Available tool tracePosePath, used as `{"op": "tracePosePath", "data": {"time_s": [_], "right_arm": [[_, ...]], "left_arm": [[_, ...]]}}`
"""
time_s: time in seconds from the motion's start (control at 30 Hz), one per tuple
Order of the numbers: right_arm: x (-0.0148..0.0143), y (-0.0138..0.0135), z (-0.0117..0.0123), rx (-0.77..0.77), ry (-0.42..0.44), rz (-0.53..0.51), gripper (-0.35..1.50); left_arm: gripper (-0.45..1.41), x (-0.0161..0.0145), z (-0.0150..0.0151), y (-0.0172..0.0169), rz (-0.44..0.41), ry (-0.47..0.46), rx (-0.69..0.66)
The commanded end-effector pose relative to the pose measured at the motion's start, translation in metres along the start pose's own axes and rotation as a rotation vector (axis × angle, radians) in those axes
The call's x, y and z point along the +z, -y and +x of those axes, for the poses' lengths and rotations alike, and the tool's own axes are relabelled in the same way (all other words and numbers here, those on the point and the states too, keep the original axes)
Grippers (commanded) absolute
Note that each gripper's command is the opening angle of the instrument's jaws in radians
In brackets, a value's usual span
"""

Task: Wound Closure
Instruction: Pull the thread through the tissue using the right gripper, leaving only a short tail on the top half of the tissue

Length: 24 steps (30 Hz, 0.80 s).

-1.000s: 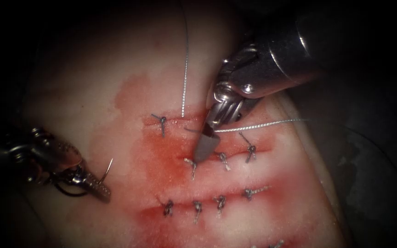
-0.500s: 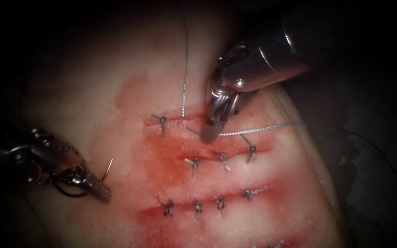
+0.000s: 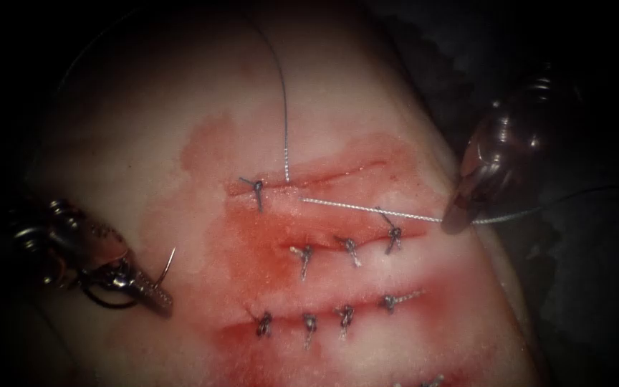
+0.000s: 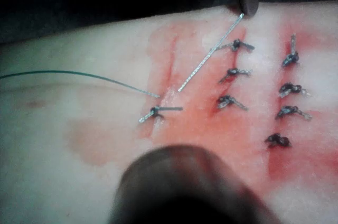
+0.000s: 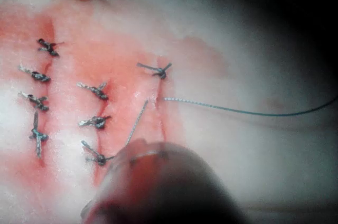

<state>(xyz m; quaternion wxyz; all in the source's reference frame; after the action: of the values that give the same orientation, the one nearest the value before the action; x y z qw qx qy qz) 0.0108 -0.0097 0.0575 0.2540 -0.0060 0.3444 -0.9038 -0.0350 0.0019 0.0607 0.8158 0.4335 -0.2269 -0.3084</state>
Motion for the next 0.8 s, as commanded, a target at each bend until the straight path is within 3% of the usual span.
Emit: {"op": "tracePosePath", "data": {"time_s": [0.03, 0.27, 0.33, 0.43, 0.67, 0.8], "right_arm": [[0.0016, 0.0008, 0.0033, 0.027, 0.002, -0.003, -0.35], [0.0033, 0.0042, 0.0157, 0.146, 0.015, 0.037, -0.35], [0.0044, 0.0058, 0.0217, 0.199, 0.023, 0.057, -0.35], [0.0048, 0.0069, 0.0259, 0.232, 0.025, 0.069, -0.35], [0.0054, 0.0077, 0.0320, 0.313, 0.023, 0.099, -0.35], [0.0059, 0.0077, 0.0338, 0.331, 0.020, 0.102, -0.35]], "left_arm": [[0.02, 0.0004, -0.0008, -0.0004, -0.001, 0.003, 0.002], [0.00, 0.0004, -0.0007, -0.0005, -0.002, 0.004, 0.002], [0.00, 0.0004, -0.0007, -0.0004, -0.002, 0.004, 0.002], [0.00, 0.0004, -0.0007, -0.0004, -0.002, 0.004, 0.002], [0.00, 0.0004, -0.0007, -0.0004, -0.001, 0.003, 0.002], [0.00, 0.0003, -0.0007, -0.0004, -0.001, 0.003, 0.002]]}}
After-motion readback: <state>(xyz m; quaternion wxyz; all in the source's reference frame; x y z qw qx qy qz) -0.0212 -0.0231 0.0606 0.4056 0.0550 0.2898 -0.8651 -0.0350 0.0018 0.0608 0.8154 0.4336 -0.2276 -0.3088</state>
